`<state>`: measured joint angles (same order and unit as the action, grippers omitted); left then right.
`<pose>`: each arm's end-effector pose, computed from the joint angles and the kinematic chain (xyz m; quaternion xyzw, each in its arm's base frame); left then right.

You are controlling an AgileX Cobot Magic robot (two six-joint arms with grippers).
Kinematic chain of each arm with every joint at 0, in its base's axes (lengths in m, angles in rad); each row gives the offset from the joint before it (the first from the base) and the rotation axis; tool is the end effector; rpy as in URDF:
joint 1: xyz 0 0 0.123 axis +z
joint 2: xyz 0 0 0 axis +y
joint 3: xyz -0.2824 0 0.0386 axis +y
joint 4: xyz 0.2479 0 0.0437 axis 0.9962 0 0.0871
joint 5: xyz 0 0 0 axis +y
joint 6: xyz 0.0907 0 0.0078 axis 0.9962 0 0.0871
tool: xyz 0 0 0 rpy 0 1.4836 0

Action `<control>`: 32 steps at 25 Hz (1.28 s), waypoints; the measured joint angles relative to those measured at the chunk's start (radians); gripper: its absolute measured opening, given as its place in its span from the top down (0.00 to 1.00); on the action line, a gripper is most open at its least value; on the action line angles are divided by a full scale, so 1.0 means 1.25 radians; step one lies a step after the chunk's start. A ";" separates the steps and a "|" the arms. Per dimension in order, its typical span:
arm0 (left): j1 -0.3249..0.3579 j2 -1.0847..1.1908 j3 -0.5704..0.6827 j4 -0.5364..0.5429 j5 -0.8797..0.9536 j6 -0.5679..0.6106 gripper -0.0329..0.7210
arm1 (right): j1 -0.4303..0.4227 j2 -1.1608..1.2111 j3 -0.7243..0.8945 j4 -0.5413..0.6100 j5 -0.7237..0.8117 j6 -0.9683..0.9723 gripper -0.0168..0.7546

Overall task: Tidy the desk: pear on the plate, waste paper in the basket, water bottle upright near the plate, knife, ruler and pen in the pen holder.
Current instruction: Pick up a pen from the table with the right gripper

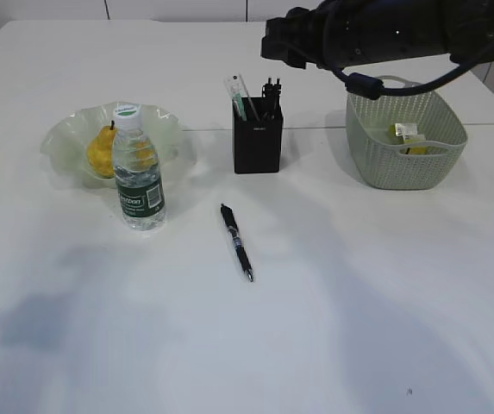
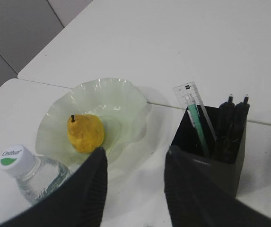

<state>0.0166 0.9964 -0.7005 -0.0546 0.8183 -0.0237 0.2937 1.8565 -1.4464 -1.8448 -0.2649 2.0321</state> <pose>0.1759 -0.0007 0.2727 -0.0320 0.9625 -0.0252 0.2684 0.4171 0.1500 0.2903 -0.1181 0.8202 0.2312 0.5097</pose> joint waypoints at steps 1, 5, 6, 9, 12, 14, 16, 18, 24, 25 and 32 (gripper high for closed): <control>0.000 -0.005 0.000 -0.005 0.004 0.000 0.42 | 0.000 -0.013 0.012 0.000 -0.002 0.002 0.59; 0.000 -0.027 0.000 -0.016 0.014 0.000 0.42 | 0.000 -0.056 0.065 0.000 -0.035 0.017 0.59; 0.000 -0.031 0.000 -0.018 0.020 0.000 0.42 | 0.000 -0.061 0.076 0.000 -0.047 0.019 0.59; 0.000 -0.036 0.000 -0.018 0.035 0.000 0.42 | 0.002 -0.067 0.097 -0.002 -0.076 0.026 0.59; 0.000 -0.038 0.000 -0.018 0.050 0.000 0.42 | 0.003 -0.067 0.113 -0.003 -0.082 0.035 0.59; 0.000 -0.049 0.000 -0.018 0.051 0.000 0.42 | 0.003 -0.067 0.121 -0.003 -0.086 0.053 0.59; 0.000 -0.062 0.000 -0.018 0.051 0.000 0.42 | 0.003 -0.068 0.130 -0.004 -0.090 0.076 0.59; 0.000 -0.071 0.000 -0.018 0.051 0.000 0.42 | 0.003 -0.068 0.135 -0.004 -0.093 0.085 0.59; 0.000 -0.072 0.000 -0.011 0.051 0.000 0.42 | 0.003 -0.068 0.136 -0.004 -0.097 0.054 0.59; 0.000 -0.072 0.000 -0.010 0.051 0.000 0.42 | 0.003 -0.068 0.136 -0.004 -0.099 0.052 0.59; 0.000 -0.072 0.000 -0.008 0.051 0.000 0.42 | 0.003 -0.069 0.138 -0.004 -0.102 0.069 0.59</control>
<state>0.0166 0.9068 -0.7005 -0.0649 0.8824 -0.0237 0.2978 1.7702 -1.2739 -1.8497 -0.3921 2.1186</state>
